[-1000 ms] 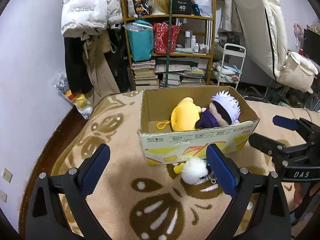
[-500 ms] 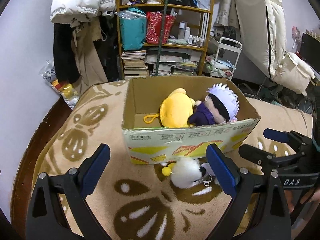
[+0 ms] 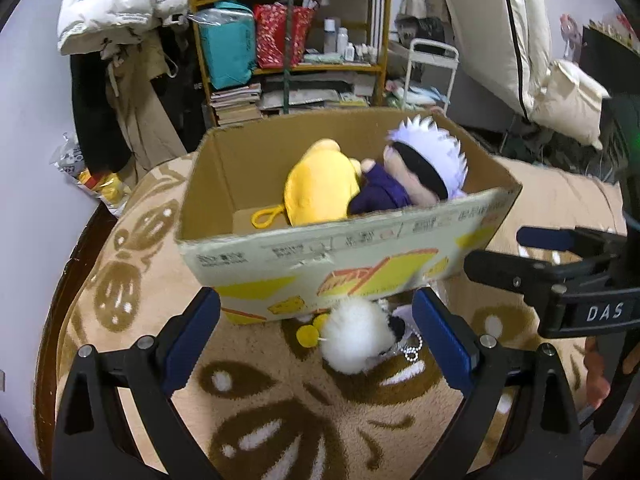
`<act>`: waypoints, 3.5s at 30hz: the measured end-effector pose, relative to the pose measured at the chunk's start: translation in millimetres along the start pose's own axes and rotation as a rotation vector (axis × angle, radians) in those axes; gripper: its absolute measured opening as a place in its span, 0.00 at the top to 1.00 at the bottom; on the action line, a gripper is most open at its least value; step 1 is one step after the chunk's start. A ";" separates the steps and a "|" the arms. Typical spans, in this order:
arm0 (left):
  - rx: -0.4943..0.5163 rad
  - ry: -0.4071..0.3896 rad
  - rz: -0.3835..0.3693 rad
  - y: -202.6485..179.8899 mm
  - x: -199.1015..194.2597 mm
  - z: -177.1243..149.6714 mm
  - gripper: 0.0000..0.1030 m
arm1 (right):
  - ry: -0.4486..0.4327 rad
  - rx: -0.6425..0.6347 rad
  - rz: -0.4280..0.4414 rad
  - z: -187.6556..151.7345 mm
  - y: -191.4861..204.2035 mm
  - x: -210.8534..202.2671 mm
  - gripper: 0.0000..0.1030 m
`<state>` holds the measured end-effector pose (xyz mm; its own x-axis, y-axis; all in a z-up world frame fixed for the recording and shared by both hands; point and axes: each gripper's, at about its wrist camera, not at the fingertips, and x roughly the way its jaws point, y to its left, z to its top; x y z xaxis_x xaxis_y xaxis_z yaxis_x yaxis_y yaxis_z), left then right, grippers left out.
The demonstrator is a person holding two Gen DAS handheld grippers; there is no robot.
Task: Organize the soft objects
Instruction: 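Lower both tools toward the clear bag and white pompom beside the box, then grasp the white pompom with the left tool while the right tool grasps the clear bag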
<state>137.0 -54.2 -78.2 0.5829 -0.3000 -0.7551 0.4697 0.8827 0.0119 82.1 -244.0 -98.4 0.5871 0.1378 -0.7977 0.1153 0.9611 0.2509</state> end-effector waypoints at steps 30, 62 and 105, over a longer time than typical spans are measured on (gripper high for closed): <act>0.086 0.052 -0.064 -17.8 53.2 -22.9 0.41 | 0.111 0.075 -0.007 -8.6 3.6 47.1 0.00; -0.133 0.210 -0.233 33.1 35.4 -38.9 0.86 | 0.190 0.010 -0.013 -16.5 32.3 75.8 0.01; -0.131 0.249 -0.259 -12.6 61.6 -36.2 0.59 | 0.204 -0.053 -0.152 -30.4 57.4 98.3 0.30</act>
<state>142.9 -70.7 -148.5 0.2699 -0.4365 -0.8583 0.4820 0.8329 -0.2720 122.1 -168.1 -179.1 0.3922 0.0306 -0.9194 0.1445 0.9850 0.0944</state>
